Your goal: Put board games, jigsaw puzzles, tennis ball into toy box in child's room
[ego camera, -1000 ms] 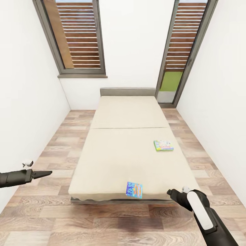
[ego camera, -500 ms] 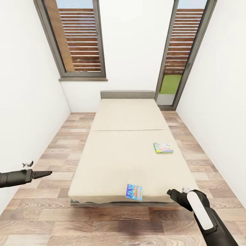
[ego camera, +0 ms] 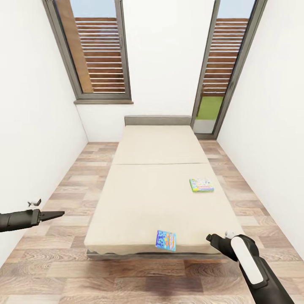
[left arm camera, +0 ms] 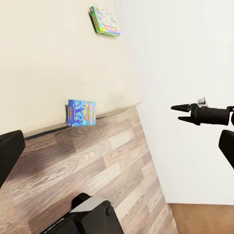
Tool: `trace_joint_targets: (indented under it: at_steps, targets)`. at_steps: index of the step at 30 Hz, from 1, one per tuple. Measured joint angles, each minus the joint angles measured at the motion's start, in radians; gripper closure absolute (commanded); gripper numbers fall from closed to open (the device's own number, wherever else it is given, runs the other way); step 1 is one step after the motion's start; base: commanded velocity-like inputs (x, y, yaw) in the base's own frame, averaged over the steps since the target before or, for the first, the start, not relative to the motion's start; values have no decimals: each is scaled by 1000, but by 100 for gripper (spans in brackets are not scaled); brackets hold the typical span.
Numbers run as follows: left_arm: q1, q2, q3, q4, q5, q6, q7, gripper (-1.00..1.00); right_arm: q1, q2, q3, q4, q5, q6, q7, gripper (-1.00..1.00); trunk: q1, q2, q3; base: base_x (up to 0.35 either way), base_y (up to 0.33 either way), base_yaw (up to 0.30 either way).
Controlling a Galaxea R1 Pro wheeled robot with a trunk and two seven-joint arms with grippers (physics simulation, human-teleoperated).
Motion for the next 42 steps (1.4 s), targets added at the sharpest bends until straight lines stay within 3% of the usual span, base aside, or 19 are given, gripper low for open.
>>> trace_joint_targets:
  at_steps: [42]
  targets:
    - [0, 1, 0, 0, 0, 0, -1, -100, 0, 3, 4, 15, -2, -19, 0, -100, 0, 0, 69, -4, -46, 0]
